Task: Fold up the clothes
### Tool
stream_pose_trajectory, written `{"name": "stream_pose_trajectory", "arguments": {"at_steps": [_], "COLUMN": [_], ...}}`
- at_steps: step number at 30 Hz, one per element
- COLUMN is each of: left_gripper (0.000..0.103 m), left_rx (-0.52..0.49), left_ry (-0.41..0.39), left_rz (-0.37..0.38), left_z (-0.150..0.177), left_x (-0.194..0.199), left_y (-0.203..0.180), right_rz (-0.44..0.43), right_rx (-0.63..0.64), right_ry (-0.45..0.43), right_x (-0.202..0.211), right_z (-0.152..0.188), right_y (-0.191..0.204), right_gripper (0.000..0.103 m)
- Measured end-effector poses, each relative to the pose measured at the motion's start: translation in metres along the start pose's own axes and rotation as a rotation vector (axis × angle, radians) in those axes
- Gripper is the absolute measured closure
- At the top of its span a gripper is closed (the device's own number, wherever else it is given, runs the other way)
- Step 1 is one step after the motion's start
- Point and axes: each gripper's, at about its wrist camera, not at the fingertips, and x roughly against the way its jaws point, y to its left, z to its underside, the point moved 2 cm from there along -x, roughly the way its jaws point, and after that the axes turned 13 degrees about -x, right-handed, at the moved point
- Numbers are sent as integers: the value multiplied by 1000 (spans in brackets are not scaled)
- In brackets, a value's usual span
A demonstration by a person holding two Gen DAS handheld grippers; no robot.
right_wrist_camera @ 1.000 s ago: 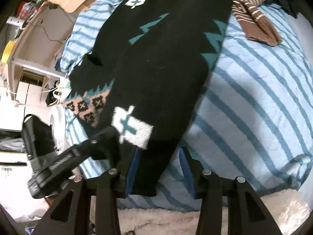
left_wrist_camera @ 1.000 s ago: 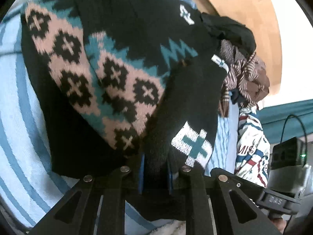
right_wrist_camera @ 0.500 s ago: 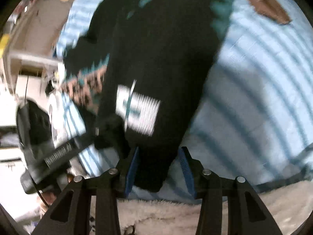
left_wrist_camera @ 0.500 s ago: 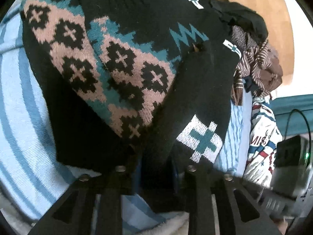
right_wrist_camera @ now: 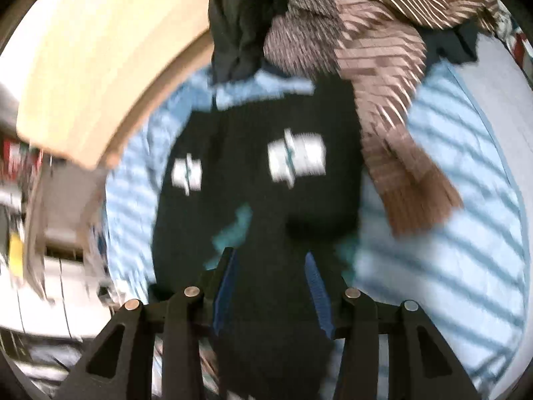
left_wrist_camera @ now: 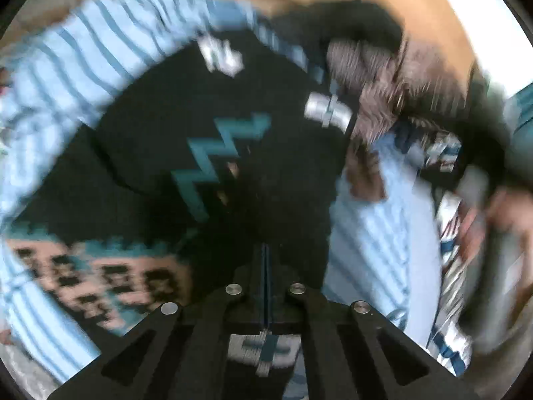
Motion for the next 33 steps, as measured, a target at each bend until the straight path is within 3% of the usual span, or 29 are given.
{"name": "stream_pose_trajectory", "arguments": {"at_steps": [3, 5, 10, 15, 16, 17, 18, 19, 20, 27, 28, 29, 30, 31, 33], "left_gripper": [102, 102, 102, 102, 102, 102, 102, 102, 102, 102, 102, 102, 102, 102, 101], "left_rx": [78, 125, 164, 249, 260, 270, 285, 301, 319, 382, 388, 390, 392, 393, 390], "left_ry": [196, 211, 124, 64, 67, 69, 69, 68, 59, -34, -39, -35, -32, -29, -19], "left_rz": [37, 79, 137, 199, 204, 211, 225, 240, 254, 286, 276, 259, 243, 228, 229], "left_z": [5, 2, -25, -49, -49, -48, -44, -41, -37, -30, -30, -30, -31, -31, -32], "left_x": [-60, -61, -30, -26, -27, -28, -29, -30, -29, -5, -2, -2, -1, -1, 0], "left_y": [17, 23, 30, 46, 48, 50, 53, 55, 58, 75, 76, 77, 77, 77, 77], "right_rz": [50, 111, 196, 242, 246, 258, 263, 247, 219, 48, 32, 33, 52, 72, 58], "right_rx": [-12, -8, -23, 36, 46, 63, 79, 88, 91, 167, 182, 185, 177, 168, 128], "right_ry": [-17, -9, 39, 32, 24, 9, -6, -19, -31, -128, -133, -131, -123, -115, -114], "right_x": [-29, -54, -105, -134, -136, -136, -134, -129, -122, -68, -69, -69, -70, -71, -64], "right_z": [-41, -64, -96, -102, -102, -101, -100, -98, -95, -83, -83, -83, -84, -85, -80], "right_y": [22, 30, 27, 28, 27, 26, 25, 24, 22, 50, 56, 58, 57, 56, 46], "right_gripper": [53, 53, 50, 50, 57, 73, 79, 89, 92, 93, 90, 80, 63, 34, 34]}}
